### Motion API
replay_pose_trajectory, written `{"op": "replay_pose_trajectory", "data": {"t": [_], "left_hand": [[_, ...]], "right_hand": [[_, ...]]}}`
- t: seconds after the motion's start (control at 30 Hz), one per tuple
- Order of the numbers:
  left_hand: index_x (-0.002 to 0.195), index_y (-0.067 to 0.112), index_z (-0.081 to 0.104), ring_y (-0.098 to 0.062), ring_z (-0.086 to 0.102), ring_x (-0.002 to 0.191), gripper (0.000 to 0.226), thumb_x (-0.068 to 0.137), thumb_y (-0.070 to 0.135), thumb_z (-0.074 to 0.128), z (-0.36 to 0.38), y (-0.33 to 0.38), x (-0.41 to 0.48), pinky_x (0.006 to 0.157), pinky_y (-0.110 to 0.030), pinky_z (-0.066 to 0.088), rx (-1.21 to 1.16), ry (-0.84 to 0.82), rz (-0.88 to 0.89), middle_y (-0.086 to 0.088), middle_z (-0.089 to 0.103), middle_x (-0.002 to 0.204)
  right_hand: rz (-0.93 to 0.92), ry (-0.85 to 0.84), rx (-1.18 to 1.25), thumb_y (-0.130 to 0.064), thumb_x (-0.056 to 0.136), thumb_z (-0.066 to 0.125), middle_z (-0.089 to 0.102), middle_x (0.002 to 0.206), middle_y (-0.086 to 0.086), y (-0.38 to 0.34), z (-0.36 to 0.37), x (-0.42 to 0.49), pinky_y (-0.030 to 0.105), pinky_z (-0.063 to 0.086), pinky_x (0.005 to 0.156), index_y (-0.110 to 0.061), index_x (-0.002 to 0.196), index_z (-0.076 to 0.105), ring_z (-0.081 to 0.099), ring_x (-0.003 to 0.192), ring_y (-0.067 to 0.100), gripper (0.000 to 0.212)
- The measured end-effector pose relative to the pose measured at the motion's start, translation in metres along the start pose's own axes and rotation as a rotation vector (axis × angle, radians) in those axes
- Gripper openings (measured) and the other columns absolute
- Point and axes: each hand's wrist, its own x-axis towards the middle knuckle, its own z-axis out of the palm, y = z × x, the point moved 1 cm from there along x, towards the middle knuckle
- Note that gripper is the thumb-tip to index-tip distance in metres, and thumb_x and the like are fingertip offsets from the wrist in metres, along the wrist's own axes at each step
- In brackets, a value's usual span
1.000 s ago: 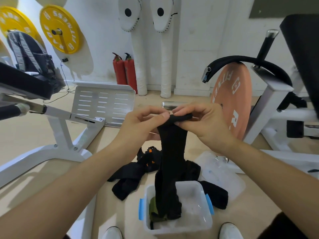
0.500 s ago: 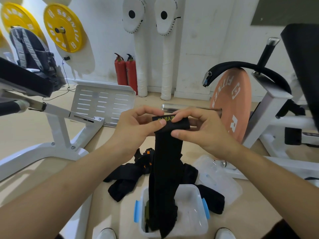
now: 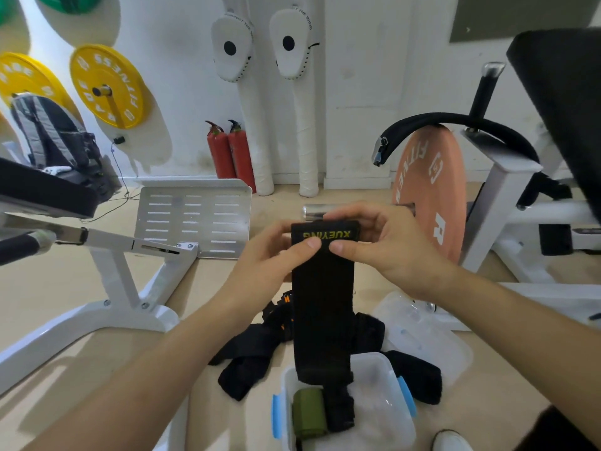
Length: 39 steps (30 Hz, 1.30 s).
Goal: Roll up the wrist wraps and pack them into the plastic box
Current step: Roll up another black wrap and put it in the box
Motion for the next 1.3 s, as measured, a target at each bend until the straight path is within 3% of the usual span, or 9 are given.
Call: {"op": "replay_pose_trajectory", "data": {"t": [0.23,0.33,0.47,0.57,0.63,0.77,1.0,1.2,1.3], "left_hand": [[0.123,0.028,0.069,-0.014,0.073,0.089,0.027,0.098,0.035,0.060,0.004,0.001,-0.002,0.072,-0.026,0.056,0.079,-0.067,-0.054,0.006,0.076,0.101],[0.118,0.022,0.071,-0.019,0.071,0.079,0.033,0.095,0.043,0.060,0.009,0.004,-0.003,0.066,-0.028,0.057,-0.031,-0.041,-0.088,0.001,0.073,0.096],[0.113,0.025,0.074,-0.017,0.069,0.074,0.019,0.098,0.033,0.064,0.011,0.003,-0.002,0.063,-0.025,0.054,-0.060,-0.007,-0.085,0.000,0.072,0.090],[0.116,0.027,0.074,-0.012,0.069,0.076,0.021,0.096,0.024,0.068,0.007,0.001,-0.001,0.065,-0.024,0.052,-0.068,0.000,-0.059,0.001,0.074,0.092],[0.118,0.028,0.072,-0.009,0.068,0.082,0.026,0.094,0.020,0.072,0.003,0.001,0.000,0.067,-0.026,0.052,-0.043,0.020,-0.015,0.001,0.076,0.099],[0.117,0.033,0.070,-0.009,0.067,0.085,0.036,0.088,0.016,0.079,-0.002,0.001,0.000,0.063,-0.021,0.053,0.055,0.063,0.098,0.006,0.075,0.104],[0.115,0.038,0.066,-0.015,0.064,0.109,0.043,0.088,0.008,0.078,0.004,-0.004,-0.002,0.060,-0.029,0.060,0.142,0.050,0.258,0.013,0.068,0.113],[0.117,0.034,0.061,-0.013,0.060,0.113,0.043,0.088,0.005,0.074,0.010,-0.006,0.000,0.082,-0.052,0.060,0.282,0.159,0.407,0.020,0.064,0.111],[0.120,0.034,0.057,-0.012,0.062,0.112,0.046,0.088,0.007,0.075,0.014,-0.005,-0.001,0.076,-0.048,0.063,0.288,0.175,0.393,0.020,0.062,0.113]], "right_hand": [[-0.127,0.128,-0.139,0.007,0.080,0.079,0.076,0.097,0.010,0.005,0.000,0.000,0.032,0.059,0.088,-0.004,0.099,0.073,0.073,0.095,0.018,0.023],[-0.215,0.104,-0.151,0.009,0.080,0.077,0.075,0.093,0.010,0.007,0.005,-0.003,0.032,0.059,0.087,-0.011,0.095,0.073,0.073,0.092,0.019,0.025],[-0.281,0.032,-0.184,0.008,0.081,0.075,0.076,0.099,0.006,0.007,0.011,-0.005,0.029,0.056,0.089,-0.011,0.091,0.072,0.072,0.098,0.017,0.022],[-0.220,-0.013,-0.205,0.006,0.080,0.078,0.073,0.107,0.001,0.007,0.009,-0.005,0.028,0.057,0.089,-0.010,0.098,0.069,0.068,0.107,0.018,0.025],[-0.115,-0.068,-0.223,0.000,0.079,0.082,0.069,0.116,-0.006,0.007,0.003,-0.004,0.033,0.060,0.087,-0.019,0.114,0.066,0.067,0.109,0.017,0.043],[0.031,-0.186,-0.293,-0.016,0.088,0.077,0.067,0.123,-0.005,0.000,-0.012,-0.004,0.032,0.061,0.072,-0.030,0.137,0.057,0.069,0.097,0.016,0.055],[0.255,-0.158,0.063,-0.017,0.090,0.071,0.067,0.121,0.007,-0.002,-0.004,-0.008,0.049,0.063,0.070,-0.024,0.131,0.061,0.071,0.107,0.024,0.043],[0.175,-0.029,0.230,-0.017,0.083,0.073,0.073,0.103,-0.003,-0.001,0.008,-0.006,0.038,0.063,0.058,-0.022,0.118,0.066,0.074,0.099,0.024,0.036],[0.154,0.000,0.211,-0.014,0.084,0.073,0.072,0.108,0.005,0.000,0.007,-0.004,0.034,0.062,0.057,-0.018,0.119,0.066,0.074,0.099,0.029,0.037]]}}
